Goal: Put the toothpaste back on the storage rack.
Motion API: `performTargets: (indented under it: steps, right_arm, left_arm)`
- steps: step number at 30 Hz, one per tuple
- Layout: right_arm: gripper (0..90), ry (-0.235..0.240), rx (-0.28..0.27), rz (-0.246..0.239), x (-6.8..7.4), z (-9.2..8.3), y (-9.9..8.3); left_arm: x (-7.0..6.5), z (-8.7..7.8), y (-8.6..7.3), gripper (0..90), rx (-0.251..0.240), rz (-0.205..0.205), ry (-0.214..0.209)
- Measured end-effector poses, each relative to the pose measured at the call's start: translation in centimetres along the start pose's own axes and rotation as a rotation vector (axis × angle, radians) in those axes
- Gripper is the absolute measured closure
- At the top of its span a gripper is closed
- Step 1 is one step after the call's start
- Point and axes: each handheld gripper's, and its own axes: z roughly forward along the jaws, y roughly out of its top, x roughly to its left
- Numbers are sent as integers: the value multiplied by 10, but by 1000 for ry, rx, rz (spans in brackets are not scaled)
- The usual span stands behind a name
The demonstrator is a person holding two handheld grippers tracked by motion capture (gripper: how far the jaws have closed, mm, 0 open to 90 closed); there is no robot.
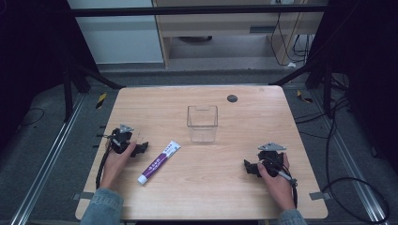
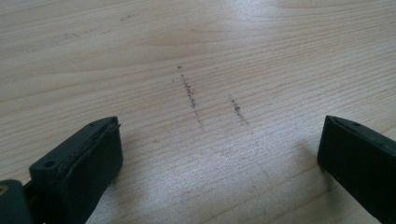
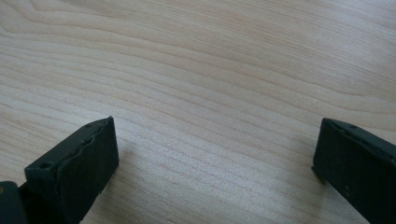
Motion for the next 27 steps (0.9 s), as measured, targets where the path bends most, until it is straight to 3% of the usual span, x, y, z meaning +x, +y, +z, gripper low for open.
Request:
performTargets:
  steps: [3,7,9,16,21,23,27]
  right_arm:
    - [3,0,0,0,0,0,0]
    - [3,0,0,0,0,0,0]
    - [3,0,0,-1,0,0,0]
    - [3,-4,2,4,1,-1,-1]
    - [3,-4,2,5,1,-1,-1]
    - [3,-5,2,4,1,-1,-1]
    - [3,-3,2,5,1,-1,-1]
  left_arm:
    - [0,-1,-1,7,-3,-7,-1]
    - [-1,-10,2,41,-22,2,37]
    - [-1,-20,5,40,-52,-5,37]
    - [-2,-36,7,30,-62,2,30]
    - [-5,-44,11,29,-54,26,23]
    - [-11,-51,15,29,-51,62,21]
    - [-16,-58,19,29,-50,83,22]
